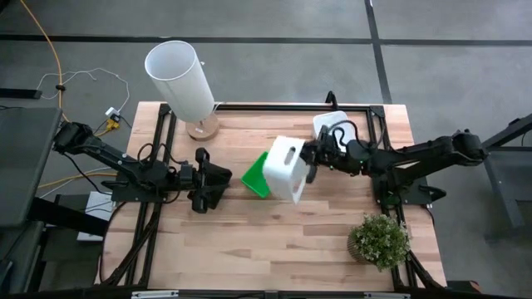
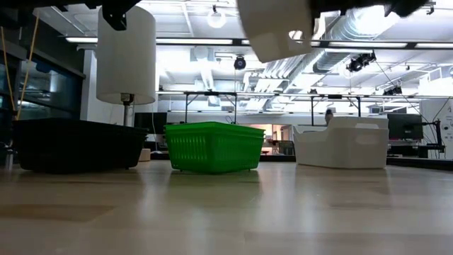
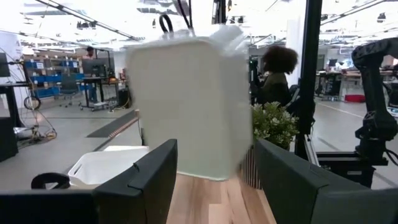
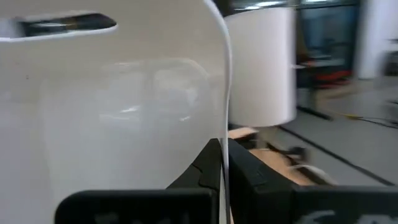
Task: Stack baskets by color
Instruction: Put the bottom white bin on the white bin
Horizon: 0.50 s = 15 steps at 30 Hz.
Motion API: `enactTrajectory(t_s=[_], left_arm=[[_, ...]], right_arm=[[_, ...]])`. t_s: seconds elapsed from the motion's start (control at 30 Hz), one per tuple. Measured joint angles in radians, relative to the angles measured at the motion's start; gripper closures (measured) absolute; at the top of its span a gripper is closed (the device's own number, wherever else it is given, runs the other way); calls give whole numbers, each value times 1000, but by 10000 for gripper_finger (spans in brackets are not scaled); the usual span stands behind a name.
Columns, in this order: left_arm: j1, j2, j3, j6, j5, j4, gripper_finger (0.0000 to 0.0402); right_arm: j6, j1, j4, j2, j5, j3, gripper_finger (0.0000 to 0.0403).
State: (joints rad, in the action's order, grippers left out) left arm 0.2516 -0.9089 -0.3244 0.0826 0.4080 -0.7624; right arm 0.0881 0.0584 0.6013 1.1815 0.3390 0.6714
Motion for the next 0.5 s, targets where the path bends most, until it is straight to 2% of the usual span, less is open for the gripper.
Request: enactTrajectory(t_s=[0.1,0.23,0.3,0.37,0.5], left_arm=[[0,0,0,0,0,0,200],[0,0,0,0,0,2,200],[0,0,0,0,0,2,200],[0,0,0,0,0,2,200],[0,0,-1,0,0,2,200]], right_arm=[[-2,-18,-212,-7,134,119,403],[67,-83,-655,9,326,350,403],[132,-136,-875,22,382,457,403],[217,-205,-1066,35,374,552,403],[356,-373,-1378,50,229,699,403]])
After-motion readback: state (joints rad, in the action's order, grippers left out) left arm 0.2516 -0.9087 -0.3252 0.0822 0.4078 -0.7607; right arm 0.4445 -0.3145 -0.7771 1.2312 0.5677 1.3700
